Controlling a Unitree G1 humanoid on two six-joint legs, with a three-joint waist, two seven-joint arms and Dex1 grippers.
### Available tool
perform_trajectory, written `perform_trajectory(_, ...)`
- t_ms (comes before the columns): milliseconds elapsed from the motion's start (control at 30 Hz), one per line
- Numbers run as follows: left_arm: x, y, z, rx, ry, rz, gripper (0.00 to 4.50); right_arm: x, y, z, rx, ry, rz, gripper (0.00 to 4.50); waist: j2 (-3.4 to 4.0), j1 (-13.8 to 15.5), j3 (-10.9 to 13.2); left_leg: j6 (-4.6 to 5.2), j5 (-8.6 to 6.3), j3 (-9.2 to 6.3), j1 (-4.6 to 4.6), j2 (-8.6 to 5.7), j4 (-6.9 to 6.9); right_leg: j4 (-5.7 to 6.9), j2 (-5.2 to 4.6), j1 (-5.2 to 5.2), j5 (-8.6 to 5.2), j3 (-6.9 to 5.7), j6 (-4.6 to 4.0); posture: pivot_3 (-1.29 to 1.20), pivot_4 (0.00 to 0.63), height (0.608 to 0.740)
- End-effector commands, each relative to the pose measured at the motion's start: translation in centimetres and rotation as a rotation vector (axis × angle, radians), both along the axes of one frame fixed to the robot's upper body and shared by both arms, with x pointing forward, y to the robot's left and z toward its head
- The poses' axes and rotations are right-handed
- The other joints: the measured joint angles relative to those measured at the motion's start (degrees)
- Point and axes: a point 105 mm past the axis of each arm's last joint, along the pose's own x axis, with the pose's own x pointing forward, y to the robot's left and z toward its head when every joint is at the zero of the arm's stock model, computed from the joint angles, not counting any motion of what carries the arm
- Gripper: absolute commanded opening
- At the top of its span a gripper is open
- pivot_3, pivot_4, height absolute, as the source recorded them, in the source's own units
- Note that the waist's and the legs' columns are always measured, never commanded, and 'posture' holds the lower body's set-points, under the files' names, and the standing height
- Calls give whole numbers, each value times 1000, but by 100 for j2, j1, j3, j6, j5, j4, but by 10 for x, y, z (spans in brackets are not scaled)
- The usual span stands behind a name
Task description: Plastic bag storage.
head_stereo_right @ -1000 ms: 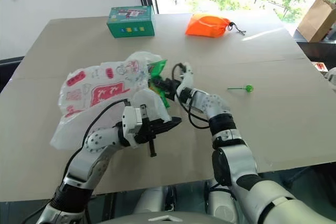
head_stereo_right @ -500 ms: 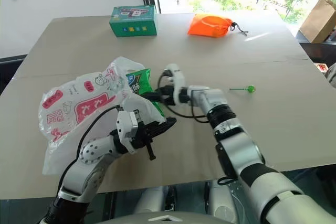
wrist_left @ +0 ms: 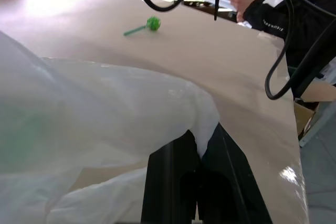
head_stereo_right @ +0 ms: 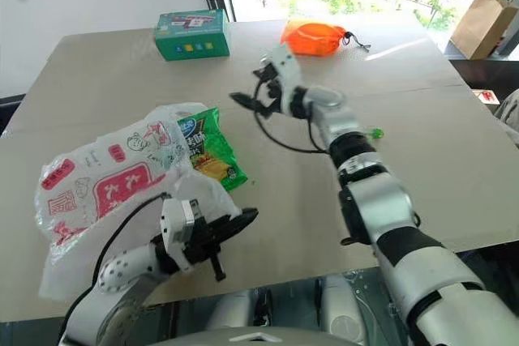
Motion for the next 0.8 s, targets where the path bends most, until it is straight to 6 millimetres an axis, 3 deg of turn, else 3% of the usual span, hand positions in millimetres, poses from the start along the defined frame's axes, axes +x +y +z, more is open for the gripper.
perform_trajectory(33,-13,1,6,-1,0,-6,0,-12,27,13,-14,-100,46,4447,-2,55,1,1,0,-3,-3,-4,2,-1,-10,0,0,-3,0,0,150,740)
perform_trajectory(167,-16,11,-3,40,8,33,0,-16,43,-9,-80,12,40,4447,4,121,4,0,0,-17,-7,-8,6,-1,-28,1,-1,-19,-1,0,150,740)
perform_trajectory(267,-10,20,-5,62,-23,95,0,-15,44,-12,-43,74,10,4447,4,126,5,0,0,-21,-7,-9,6,0,-31,4,-1,-24,-2,0,150,740)
perform_trajectory(433,8,38,-1,78,-110,216,0,-2,31,-28,-40,226,-113,4447,6,102,5,0,0,-22,-10,-8,11,2,-30,3,-1,-28,-3,0,150,740)
perform_trajectory(500,21,50,1,59,-138,319,0,5,20,-41,-1,378,-190,4447,6,100,5,0,0,-20,-10,-8,10,1,-30,3,-1,-27,-3,0,150,740)
perform_trajectory(600,27,55,-2,63,-144,337,0,-11,26,-54,53,643,-95,4447,4,100,4,0,0,-22,-13,-8,11,1,-30,3,0,-31,-2,0,150,740)
perform_trajectory(700,30,57,-5,77,-148,325,0,-32,33,-71,-23,714,25,4447,4,89,4,2,-1,-20,-14,-8,11,2,-28,2,0,-31,-2,0,150,740)
perform_trajectory(800,38,60,-5,87,-158,317,0,-45,39,-79,-14,797,83,3542,4,97,3,2,-1,-21,-11,-8,10,2,-25,4,0,-35,-2,0,150,740)
